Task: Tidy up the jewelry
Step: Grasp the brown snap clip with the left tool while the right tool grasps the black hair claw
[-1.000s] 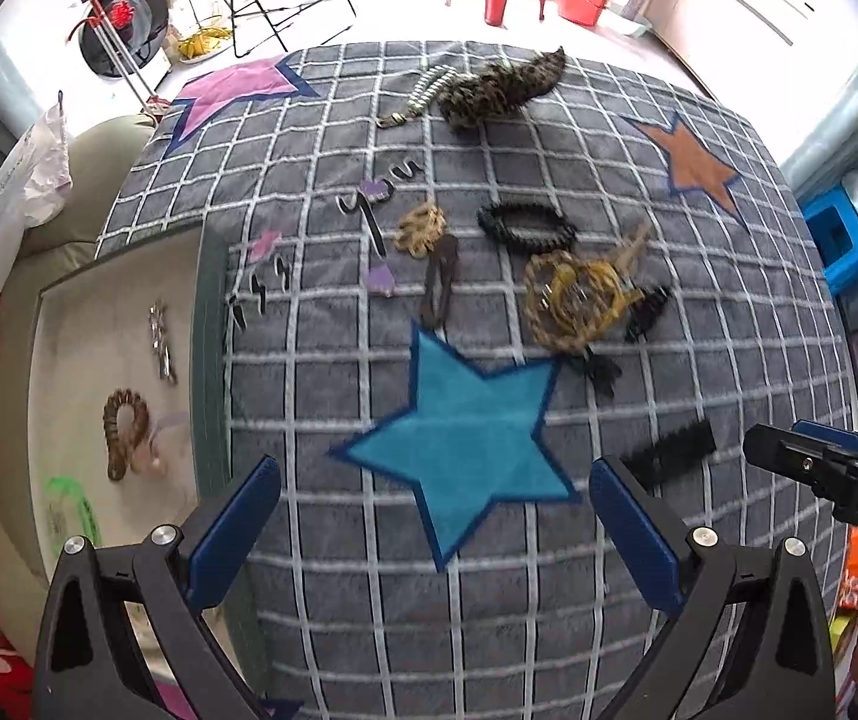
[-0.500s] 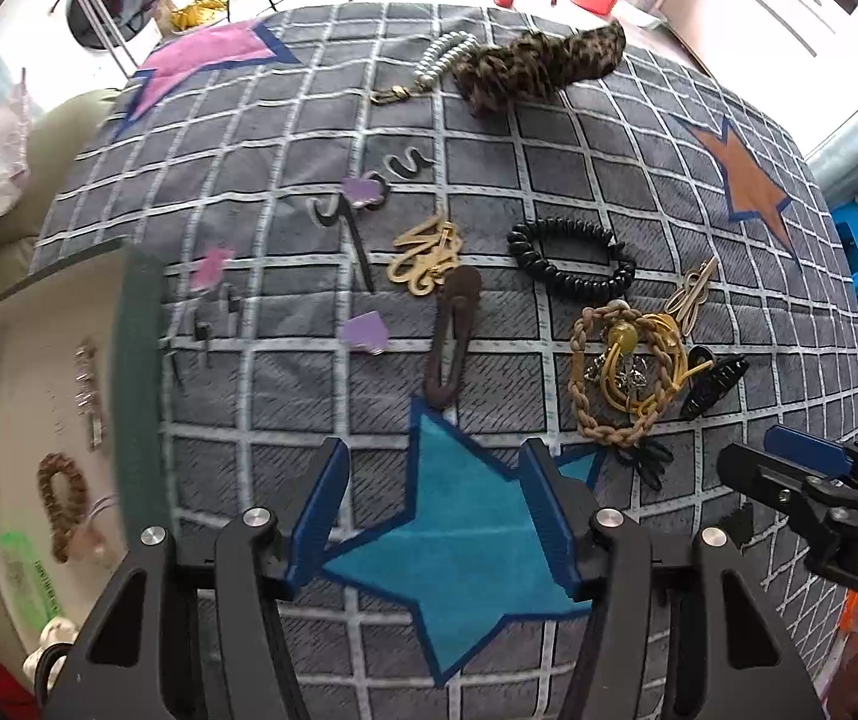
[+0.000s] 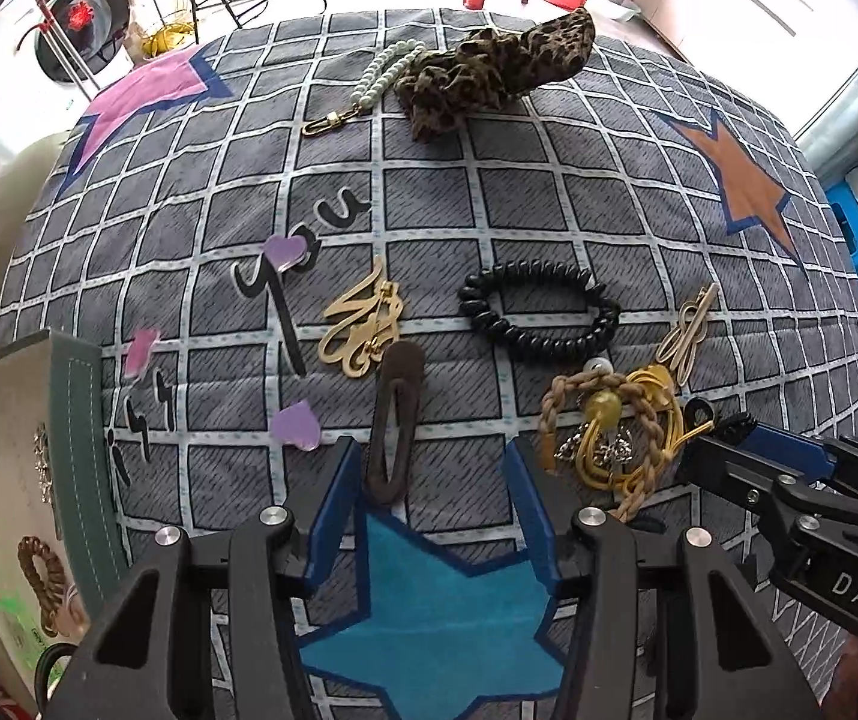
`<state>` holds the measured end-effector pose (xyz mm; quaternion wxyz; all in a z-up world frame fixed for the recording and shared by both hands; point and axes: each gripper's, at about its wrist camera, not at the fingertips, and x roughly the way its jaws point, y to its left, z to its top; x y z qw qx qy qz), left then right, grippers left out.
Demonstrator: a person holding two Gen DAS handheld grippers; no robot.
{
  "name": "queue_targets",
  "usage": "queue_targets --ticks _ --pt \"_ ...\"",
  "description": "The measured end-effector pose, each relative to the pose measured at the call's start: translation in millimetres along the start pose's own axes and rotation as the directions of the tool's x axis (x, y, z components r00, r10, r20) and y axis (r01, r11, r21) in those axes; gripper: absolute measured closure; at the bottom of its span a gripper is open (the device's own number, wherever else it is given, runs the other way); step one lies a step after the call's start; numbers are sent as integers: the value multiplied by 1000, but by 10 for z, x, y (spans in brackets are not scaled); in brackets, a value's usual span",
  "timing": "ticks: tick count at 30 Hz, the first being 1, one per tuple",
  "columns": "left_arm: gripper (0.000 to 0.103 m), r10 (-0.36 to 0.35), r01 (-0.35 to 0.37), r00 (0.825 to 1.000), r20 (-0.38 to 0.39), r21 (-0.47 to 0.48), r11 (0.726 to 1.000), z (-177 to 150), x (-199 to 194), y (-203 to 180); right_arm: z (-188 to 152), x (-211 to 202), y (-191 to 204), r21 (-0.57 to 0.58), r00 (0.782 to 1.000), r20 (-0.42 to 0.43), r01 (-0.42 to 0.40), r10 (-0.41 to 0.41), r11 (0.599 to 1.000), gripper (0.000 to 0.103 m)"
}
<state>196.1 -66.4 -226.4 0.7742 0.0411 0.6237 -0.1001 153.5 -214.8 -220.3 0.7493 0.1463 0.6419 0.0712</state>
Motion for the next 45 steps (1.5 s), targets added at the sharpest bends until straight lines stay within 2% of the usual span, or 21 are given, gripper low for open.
queue_targets --ticks 1,5,16,24,26,34,40,45 --pt "61 7 -7 1000 5 4 1000 4 -2 -16 5 5 10 -3 1000 1 3 -3 1000 69" --pt "88 -2 2 1000 9 10 1000 55 20 -89 -4 -5 29 -8 1000 16 13 -13 1000 70" --pt "88 -64 65 997 37 -17 998 -178 -264 40 -95 -198 -16 3 999 39 -18 17 1000 70" --pt "88 -81 81 996 47 -2 997 -440 -559 60 -326 -354 -36 3 999 28 -28 28 1000 70" --pt "102 -85 85 995 45 7 996 -516 -624 55 -383 -386 -44 3 999 23 -27 26 1000 70" --pt "102 -94 94 995 37 2 996 -787 -820 85 -576 -522 21 0 1000 16 -25 25 1000 70" --pt "102 -83 82 996 40 20 996 -831 -859 80 -702 -648 79 -11 999 20 -27 27 1000 70" --pt "102 -108 108 994 -17 -7 994 -761 -645 70 -784 -703 30 0 999 23 -33 33 999 70"
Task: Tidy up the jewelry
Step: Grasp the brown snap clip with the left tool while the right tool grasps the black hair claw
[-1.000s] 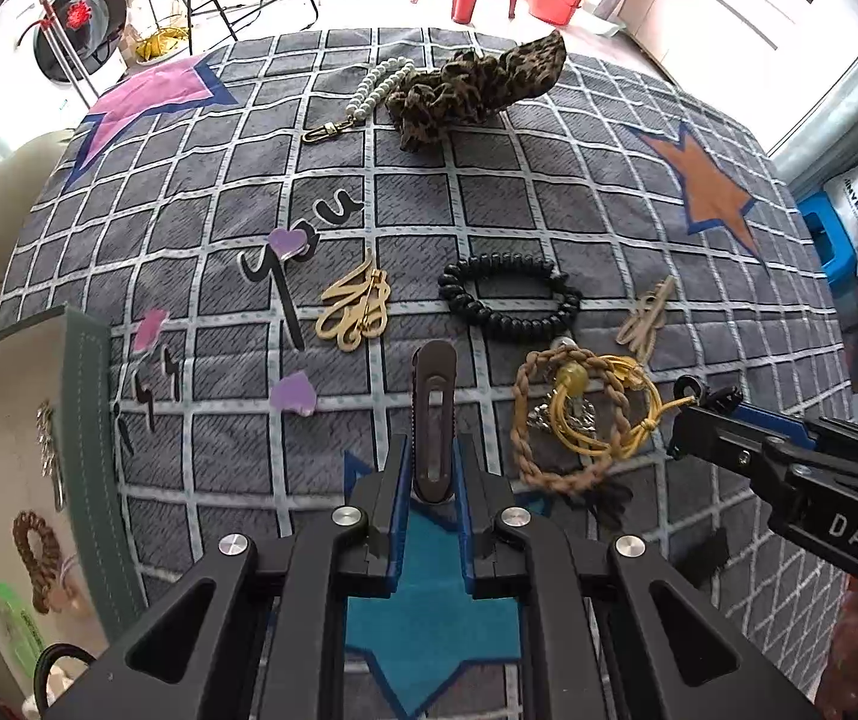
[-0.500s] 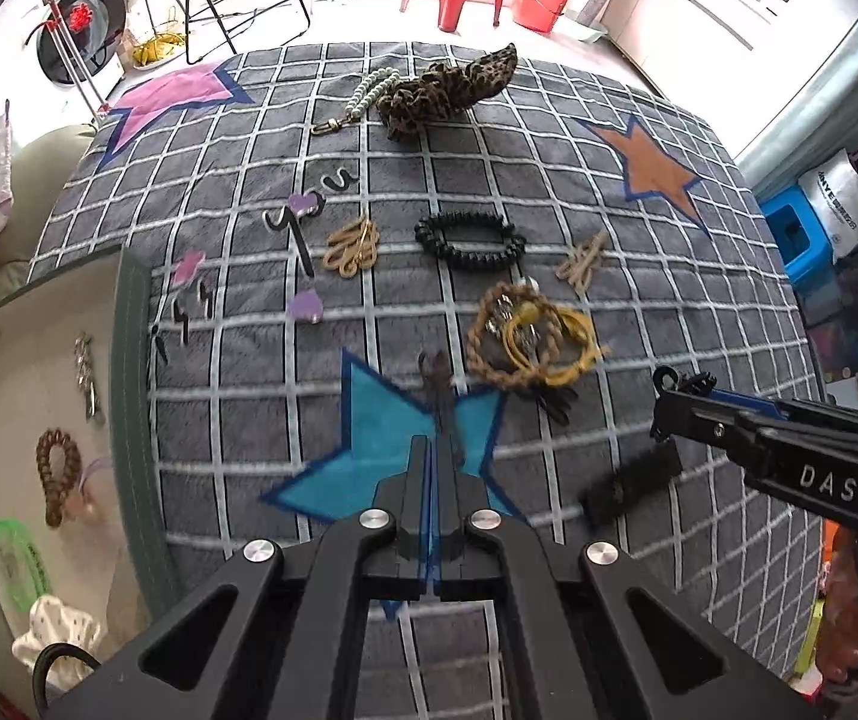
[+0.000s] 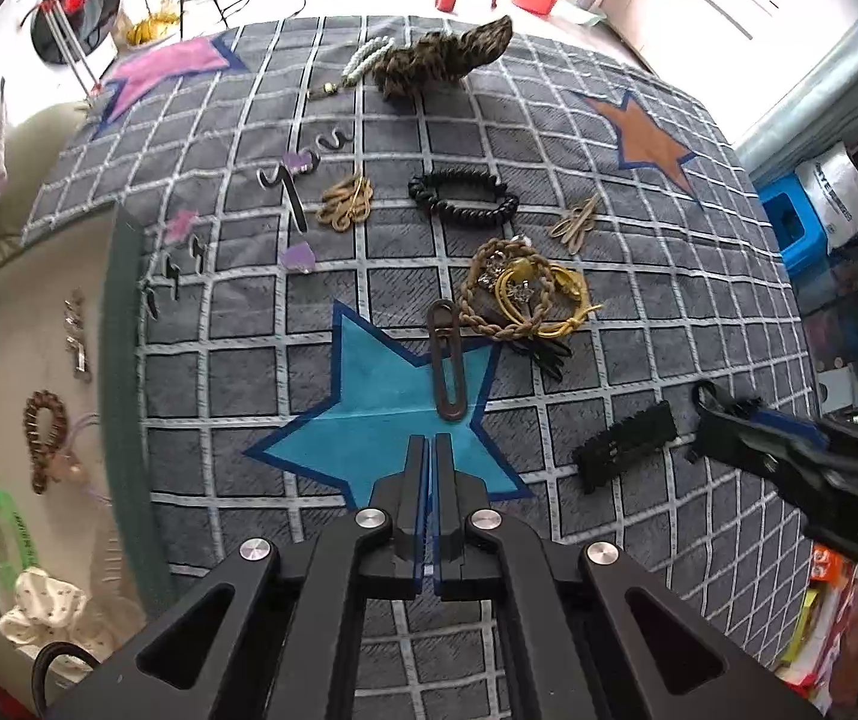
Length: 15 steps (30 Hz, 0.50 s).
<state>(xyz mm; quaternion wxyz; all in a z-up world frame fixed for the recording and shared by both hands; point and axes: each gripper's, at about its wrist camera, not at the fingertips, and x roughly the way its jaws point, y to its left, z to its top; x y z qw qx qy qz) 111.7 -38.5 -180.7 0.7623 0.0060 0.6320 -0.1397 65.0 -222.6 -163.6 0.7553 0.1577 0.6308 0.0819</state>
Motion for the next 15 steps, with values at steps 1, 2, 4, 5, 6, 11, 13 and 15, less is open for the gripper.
queue_targets --ticks 1,2,4,5,6,11,13,15 --pt "102 6 -6 1000 -8 -2 1000 7 44 -3 -13 -4 -21 6 1000 0 -2 2 1000 70" --pt "102 13 -13 1000 -19 -4 1000 16 94 -8 -26 -10 -46 12 1000 0 -3 3 1000 70" --pt "93 25 -25 999 -33 -4 1000 33 189 -17 -53 -24 -101 26 1000 0 -6 6 1000 70" --pt "50 31 -32 999 -35 -4 999 37 209 -21 -67 -27 -129 31 1000 -1 -8 8 999 70" --pt "0 53 -54 998 -25 -8 999 43 219 -24 -79 -28 -164 36 1000 -2 -10 10 999 70" --pt "1 114 -114 993 35 2 994 57 166 -75 -105 -42 -303 62 1000 0 -19 19 998 70" --pt "1 138 -137 990 25 -5 990 92 209 -71 -101 -44 -337 68 1000 1 -22 22 997 70" --pt "1 133 -132 991 3 -17 991 145 280 -68 -102 -55 -372 73 1000 4 -25 24 997 70"
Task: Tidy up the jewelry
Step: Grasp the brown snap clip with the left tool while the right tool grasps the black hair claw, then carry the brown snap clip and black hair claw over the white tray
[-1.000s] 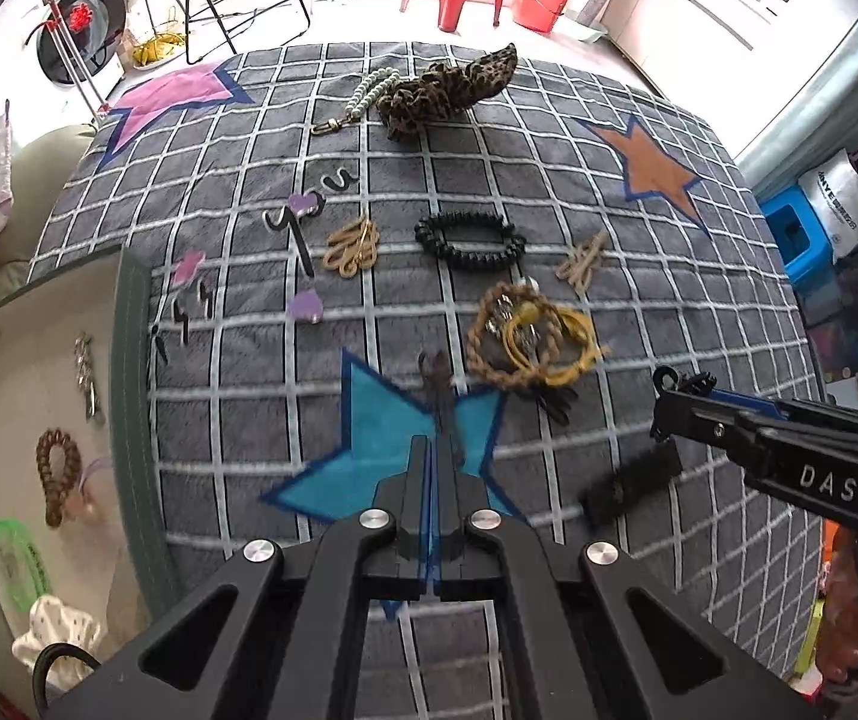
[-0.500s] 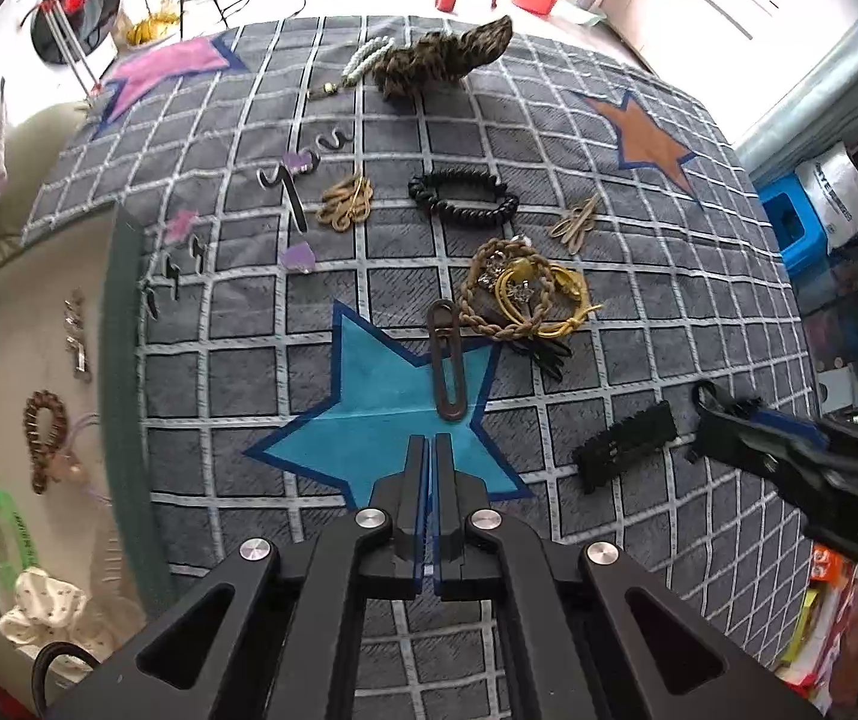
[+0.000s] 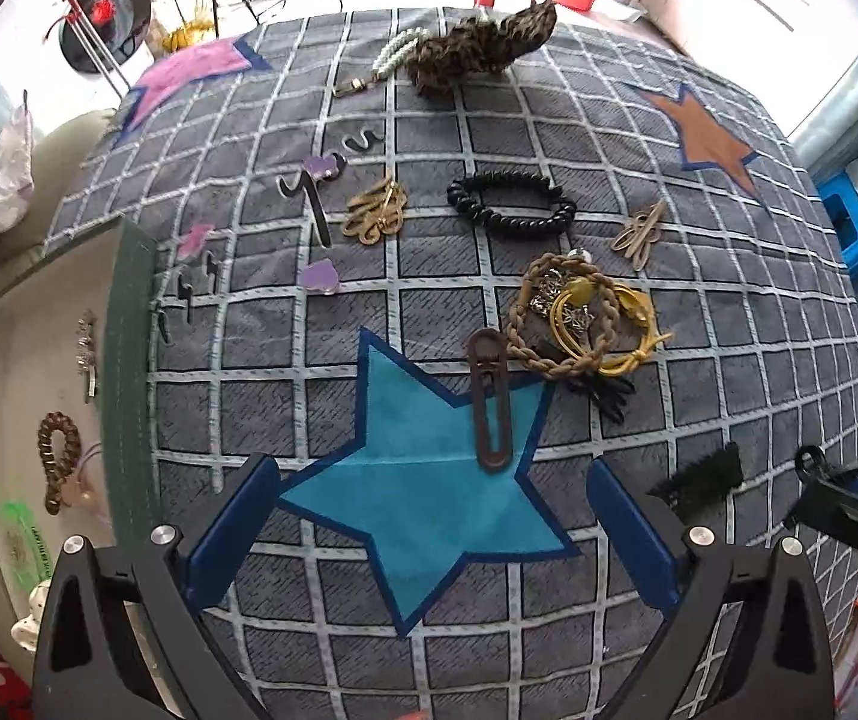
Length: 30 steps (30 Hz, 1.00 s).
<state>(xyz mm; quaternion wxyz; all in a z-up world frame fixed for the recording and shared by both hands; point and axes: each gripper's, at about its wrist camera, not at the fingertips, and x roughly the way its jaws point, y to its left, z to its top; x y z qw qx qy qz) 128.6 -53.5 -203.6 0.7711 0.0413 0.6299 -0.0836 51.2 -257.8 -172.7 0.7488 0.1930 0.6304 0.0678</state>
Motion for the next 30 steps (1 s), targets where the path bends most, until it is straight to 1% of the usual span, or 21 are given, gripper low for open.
queue_targets --ticks 3,5,6,8,10,11,12,13,14,15,16,18,21,24,30 --pt "1 -16 16 1000 -15 -8 1000 72 127 -25 -10 -18 -49 4 1000 2 -1 1 1000 70" --pt "3 -9 9 1000 -14 -2 1000 109 198 -50 -16 -24 -82 8 1000 2 -1 1 1000 70" --pt "10 -7 7 1000 -14 1 1000 125 227 -61 -21 -28 -102 11 1000 2 0 0 1000 70" --pt "18 -10 10 1000 -28 2 1000 149 286 -73 -32 -35 -133 15 1000 2 1 -1 1000 70" --pt "20 -4 4 1000 -25 0 1000 166 321 -76 -45 -45 -159 19 1000 1 3 -3 1000 70" --pt "25 -1 1 1000 -18 5 1000 169 318 -83 -50 -51 -170 21 1000 2 5 -5 1000 70" --pt "34 7 -7 1000 -11 13 1000 163 309 -84 -53 -52 -177 21 1000 2 5 -5 1000 70" --pt "39 15 -15 1000 -5 21 1000 162 299 -90 -52 -58 -182 22 1000 2 6 -6 1000 70" --pt "56 8 -8 1000 4 26 1000 171 286 -97 -52 -62 -186 23 1000 3 8 -8 1000 70" --pt "83 4 -5 1000 13 38 999 182 263 -112 -50 -62 -189 24 1000 4 8 -8 1000 70" --pt "86 2 -2 1000 10 45 999 187 255 -110 -51 -66 -188 25 1000 5 8 -8 1000 70" --pt "86 -25 25 1000 1 30 999 213 249 -102 -51 -70 -174 22 1000 6 8 -8 1000 70" --pt "86 -40 40 999 15 12 999 166 165 -50 -57 -91 -129 13 1000 10 5 -5 1000 70" --pt "86 -45 44 998 38 25 999 49 -14 -21 -66 -120 -67 1 1000 12 5 -5 1000 70" --pt "86 -48 48 997 67 15 999 -55 -375 94 -64 -188 102 -30 1000 17 5 -5 1000 70"
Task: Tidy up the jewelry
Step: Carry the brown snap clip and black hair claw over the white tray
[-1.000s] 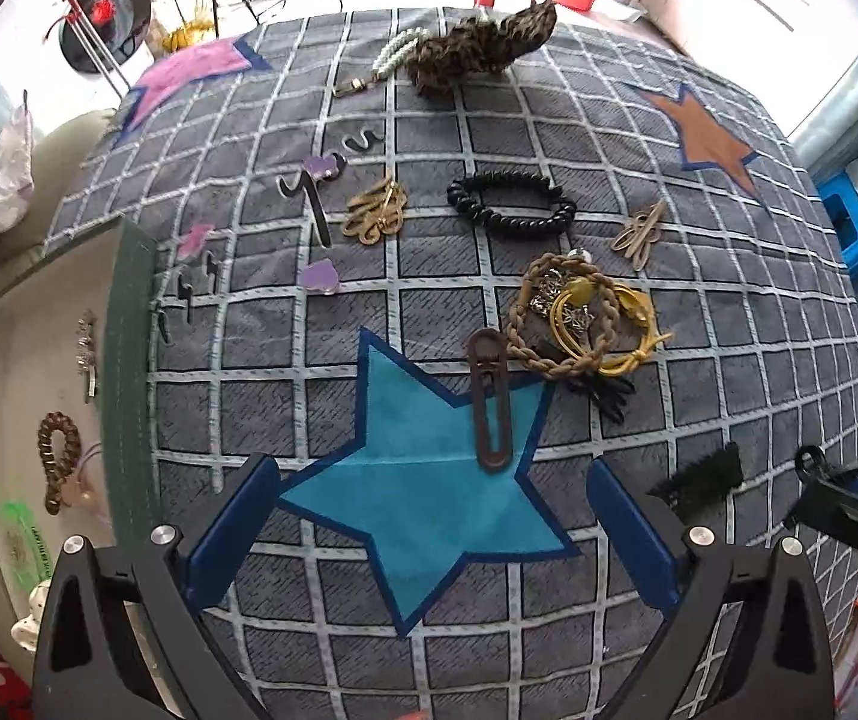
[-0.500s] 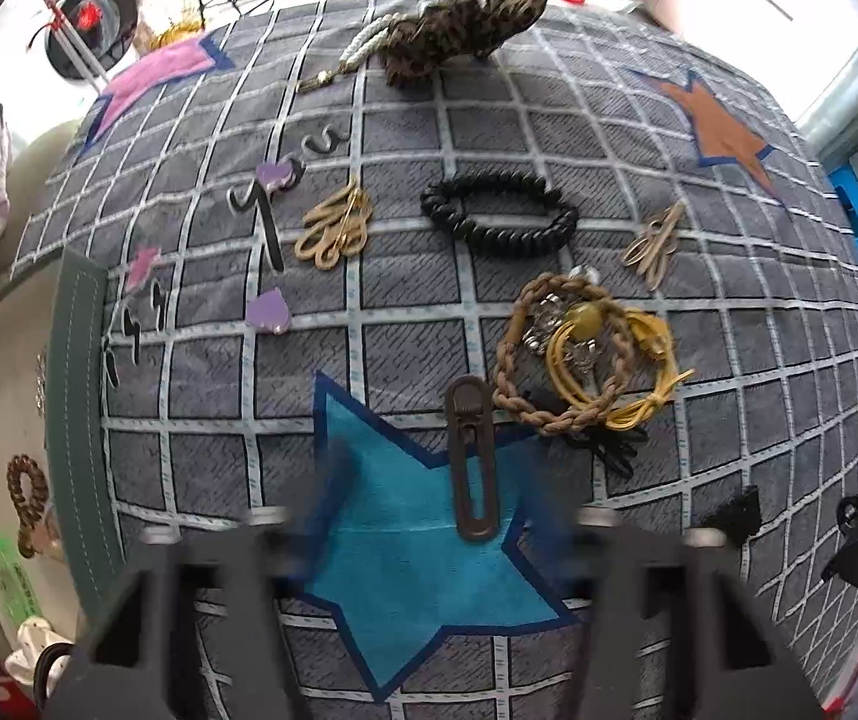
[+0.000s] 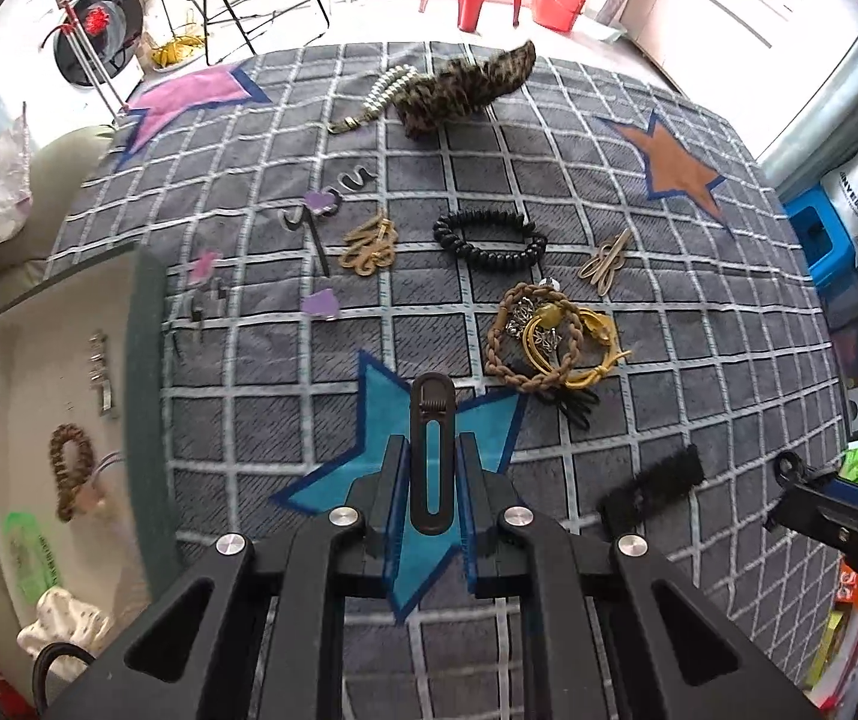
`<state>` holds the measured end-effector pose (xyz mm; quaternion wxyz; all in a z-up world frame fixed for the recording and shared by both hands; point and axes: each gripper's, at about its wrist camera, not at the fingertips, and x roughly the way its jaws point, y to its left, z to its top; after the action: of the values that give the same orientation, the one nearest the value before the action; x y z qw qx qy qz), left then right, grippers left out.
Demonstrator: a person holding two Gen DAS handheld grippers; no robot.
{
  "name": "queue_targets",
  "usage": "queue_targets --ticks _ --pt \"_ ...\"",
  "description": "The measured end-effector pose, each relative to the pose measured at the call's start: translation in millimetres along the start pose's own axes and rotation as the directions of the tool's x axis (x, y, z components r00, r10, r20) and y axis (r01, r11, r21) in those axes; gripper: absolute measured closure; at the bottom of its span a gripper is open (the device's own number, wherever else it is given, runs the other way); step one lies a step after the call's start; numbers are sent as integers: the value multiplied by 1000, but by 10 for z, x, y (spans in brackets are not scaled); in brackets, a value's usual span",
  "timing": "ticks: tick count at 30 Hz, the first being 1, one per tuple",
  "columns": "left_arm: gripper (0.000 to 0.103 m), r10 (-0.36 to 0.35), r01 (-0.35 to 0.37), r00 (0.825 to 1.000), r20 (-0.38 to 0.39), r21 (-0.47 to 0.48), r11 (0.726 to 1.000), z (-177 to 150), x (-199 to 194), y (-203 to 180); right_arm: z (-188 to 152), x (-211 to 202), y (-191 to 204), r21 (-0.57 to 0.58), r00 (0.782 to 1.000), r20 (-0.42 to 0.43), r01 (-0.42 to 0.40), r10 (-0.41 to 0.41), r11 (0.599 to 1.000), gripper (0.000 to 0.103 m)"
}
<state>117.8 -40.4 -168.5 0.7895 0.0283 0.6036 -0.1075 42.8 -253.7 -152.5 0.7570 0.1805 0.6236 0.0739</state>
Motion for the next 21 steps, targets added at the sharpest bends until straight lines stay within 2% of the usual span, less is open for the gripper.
queue_targets --ticks 8,21 --pt "86 13 -12 999 49 -24 1000 -51 -382 229 67 -71 482 -84 1000 11 -10 11 996 70" --pt "86 68 -51 991 113 -147 988 -271 -818 1190 178 81 1685 -256 997 1 -71 73 964 70"
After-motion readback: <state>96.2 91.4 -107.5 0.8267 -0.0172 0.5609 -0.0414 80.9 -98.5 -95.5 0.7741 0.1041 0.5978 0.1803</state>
